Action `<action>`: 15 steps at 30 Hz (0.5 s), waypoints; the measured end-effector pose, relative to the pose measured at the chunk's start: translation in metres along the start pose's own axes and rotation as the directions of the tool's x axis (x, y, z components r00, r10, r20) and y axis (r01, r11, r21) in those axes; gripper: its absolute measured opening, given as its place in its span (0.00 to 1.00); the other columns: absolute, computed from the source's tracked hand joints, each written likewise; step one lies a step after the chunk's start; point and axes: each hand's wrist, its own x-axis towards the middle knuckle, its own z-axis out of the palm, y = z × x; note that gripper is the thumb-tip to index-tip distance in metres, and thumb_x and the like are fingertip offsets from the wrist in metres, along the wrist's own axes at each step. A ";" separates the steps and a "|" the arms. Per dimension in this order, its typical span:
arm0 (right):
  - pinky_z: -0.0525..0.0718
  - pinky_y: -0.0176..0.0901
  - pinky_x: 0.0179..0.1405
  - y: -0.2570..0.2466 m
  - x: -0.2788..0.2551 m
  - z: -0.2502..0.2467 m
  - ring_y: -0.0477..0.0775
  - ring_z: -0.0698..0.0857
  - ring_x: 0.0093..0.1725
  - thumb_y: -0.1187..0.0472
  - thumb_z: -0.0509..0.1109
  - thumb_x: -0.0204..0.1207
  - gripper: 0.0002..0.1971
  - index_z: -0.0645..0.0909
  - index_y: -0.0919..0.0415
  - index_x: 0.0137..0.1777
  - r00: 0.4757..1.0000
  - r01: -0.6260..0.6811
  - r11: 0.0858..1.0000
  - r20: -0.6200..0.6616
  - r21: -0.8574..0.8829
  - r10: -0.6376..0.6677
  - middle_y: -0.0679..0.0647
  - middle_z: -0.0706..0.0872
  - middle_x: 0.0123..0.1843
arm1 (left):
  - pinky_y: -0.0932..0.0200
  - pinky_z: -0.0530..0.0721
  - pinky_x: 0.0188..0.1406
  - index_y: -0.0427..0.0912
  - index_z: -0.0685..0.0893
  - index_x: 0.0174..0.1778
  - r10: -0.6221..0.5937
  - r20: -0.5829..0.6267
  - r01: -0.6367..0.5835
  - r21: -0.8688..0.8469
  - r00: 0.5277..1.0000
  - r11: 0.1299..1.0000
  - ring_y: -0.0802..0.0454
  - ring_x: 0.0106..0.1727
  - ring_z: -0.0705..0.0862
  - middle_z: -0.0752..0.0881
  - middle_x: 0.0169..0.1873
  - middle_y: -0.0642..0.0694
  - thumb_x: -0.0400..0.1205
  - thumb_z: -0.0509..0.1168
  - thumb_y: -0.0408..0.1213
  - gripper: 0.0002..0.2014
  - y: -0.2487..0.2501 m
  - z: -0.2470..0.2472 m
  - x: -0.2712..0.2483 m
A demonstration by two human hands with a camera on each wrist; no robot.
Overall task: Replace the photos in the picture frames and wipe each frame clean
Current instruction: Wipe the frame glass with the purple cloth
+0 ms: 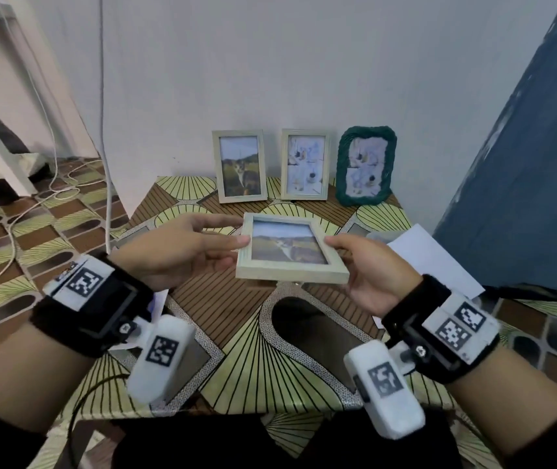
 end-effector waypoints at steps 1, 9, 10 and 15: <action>0.89 0.51 0.29 -0.004 0.000 0.001 0.61 0.88 0.41 0.64 0.63 0.84 0.12 0.76 0.70 0.63 1.000 -0.020 0.999 0.018 0.029 0.019 0.67 0.83 0.53 | 0.66 0.86 0.32 0.36 0.80 0.69 -0.012 0.004 0.012 -0.010 1.000 1.000 0.52 0.38 0.85 0.90 0.47 0.39 0.72 0.73 0.31 0.27 0.003 0.001 0.000; 0.89 0.48 0.24 -0.015 0.005 0.009 0.63 0.89 0.38 0.66 0.62 0.84 0.06 0.74 0.69 0.55 0.994 -0.096 0.992 0.054 0.086 0.092 0.71 0.80 0.64 | 0.67 0.88 0.39 0.31 0.79 0.69 -0.045 0.032 0.045 0.001 0.998 0.999 0.49 0.45 0.85 0.88 0.54 0.35 0.72 0.73 0.32 0.28 0.005 -0.006 0.002; 0.88 0.47 0.22 -0.016 0.005 0.009 0.64 0.88 0.38 0.66 0.61 0.84 0.05 0.73 0.69 0.55 0.994 -0.101 0.992 0.051 0.077 0.097 0.71 0.80 0.65 | 0.66 0.88 0.37 0.32 0.79 0.69 -0.044 0.026 0.044 -0.006 0.999 0.999 0.51 0.42 0.86 0.88 0.52 0.36 0.72 0.74 0.31 0.28 0.005 -0.008 0.002; 0.87 0.58 0.41 -0.010 0.016 0.015 0.65 0.86 0.48 0.66 0.59 0.84 0.16 0.71 0.69 0.70 0.997 -0.079 0.996 0.025 -0.035 0.080 0.71 0.79 0.71 | 0.64 0.89 0.39 0.39 0.85 0.65 0.001 -0.002 -0.001 -0.007 1.000 1.000 0.52 0.40 0.87 0.87 0.47 0.41 0.69 0.76 0.27 0.27 0.000 -0.016 0.005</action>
